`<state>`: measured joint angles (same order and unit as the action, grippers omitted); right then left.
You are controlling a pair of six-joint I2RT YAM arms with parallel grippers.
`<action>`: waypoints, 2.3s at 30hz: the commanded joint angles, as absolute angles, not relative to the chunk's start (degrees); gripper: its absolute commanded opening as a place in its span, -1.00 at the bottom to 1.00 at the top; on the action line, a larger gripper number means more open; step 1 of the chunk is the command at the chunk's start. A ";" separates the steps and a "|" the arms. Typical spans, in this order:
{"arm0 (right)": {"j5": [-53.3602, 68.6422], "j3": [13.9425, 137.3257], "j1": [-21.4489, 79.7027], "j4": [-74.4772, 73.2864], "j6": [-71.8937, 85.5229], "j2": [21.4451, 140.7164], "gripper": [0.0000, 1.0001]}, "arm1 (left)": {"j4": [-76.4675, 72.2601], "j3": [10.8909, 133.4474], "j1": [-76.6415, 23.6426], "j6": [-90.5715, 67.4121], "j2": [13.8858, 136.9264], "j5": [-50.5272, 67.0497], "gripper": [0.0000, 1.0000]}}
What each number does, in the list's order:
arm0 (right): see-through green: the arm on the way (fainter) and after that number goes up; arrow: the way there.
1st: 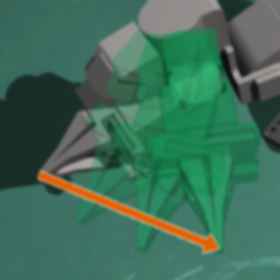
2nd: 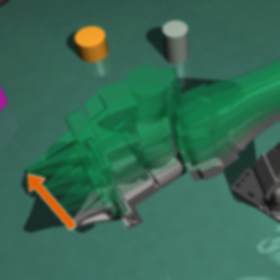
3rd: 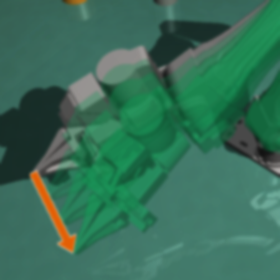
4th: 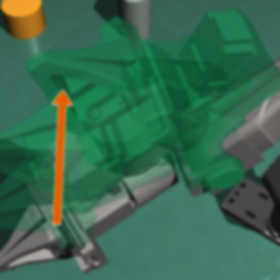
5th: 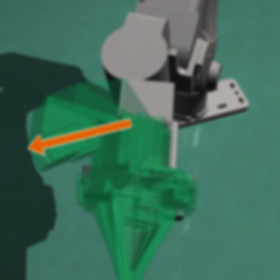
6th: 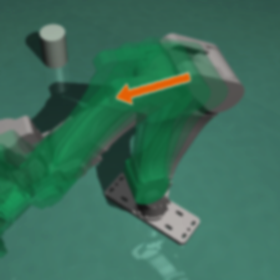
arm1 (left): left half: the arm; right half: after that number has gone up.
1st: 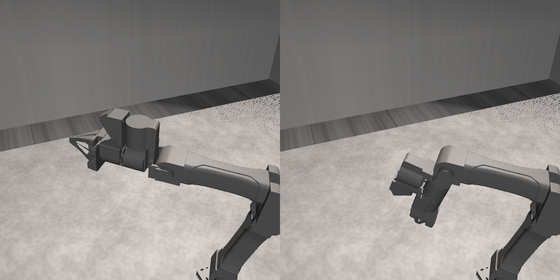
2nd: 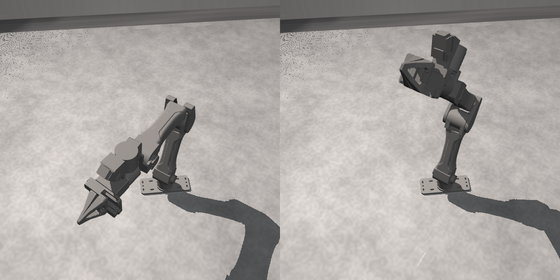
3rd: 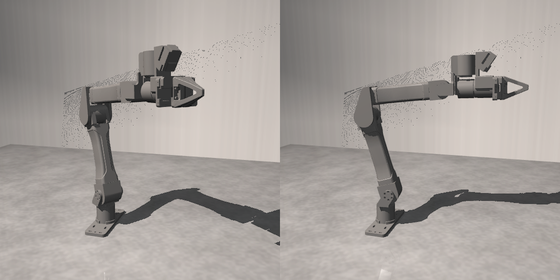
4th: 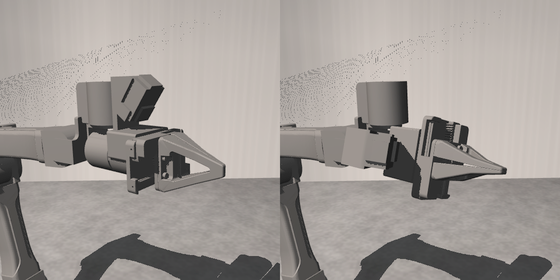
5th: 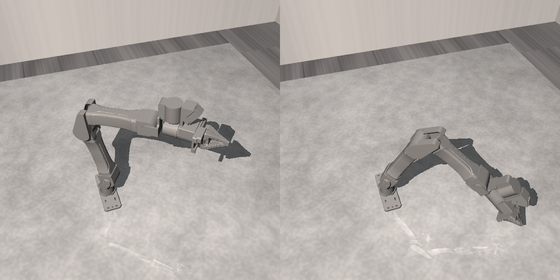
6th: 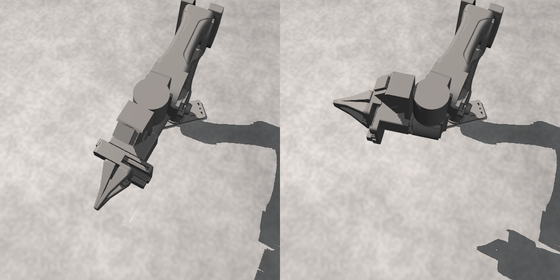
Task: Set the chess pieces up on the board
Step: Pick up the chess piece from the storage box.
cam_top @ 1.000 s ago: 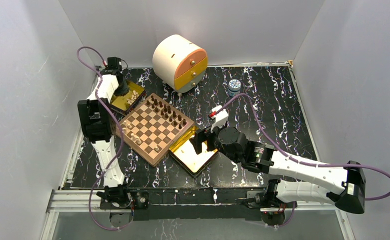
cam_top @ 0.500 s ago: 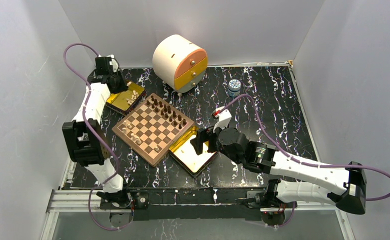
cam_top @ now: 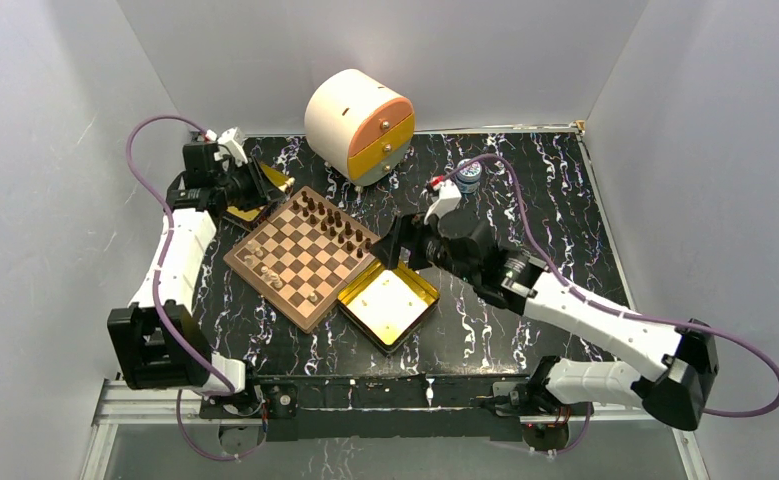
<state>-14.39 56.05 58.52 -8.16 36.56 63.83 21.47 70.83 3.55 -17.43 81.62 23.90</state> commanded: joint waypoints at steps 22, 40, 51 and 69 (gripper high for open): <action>20.82 82.43 43.93 -7.56 46.90 87.73 0.19 | 19.21 57.30 -9.17 -19.29 62.40 38.62 -1.00; 27.73 85.14 43.56 -4.84 53.34 94.28 -0.05 | 19.21 56.67 -10.68 -19.86 60.28 40.83 -1.00; 28.30 84.00 43.52 -4.24 54.67 95.42 -0.13 | 19.07 56.93 -10.87 -19.78 60.64 41.13 -1.00; 25.16 82.61 43.54 -5.05 52.79 92.94 -0.67 | 21.88 58.03 -11.25 -21.63 60.49 30.27 -1.00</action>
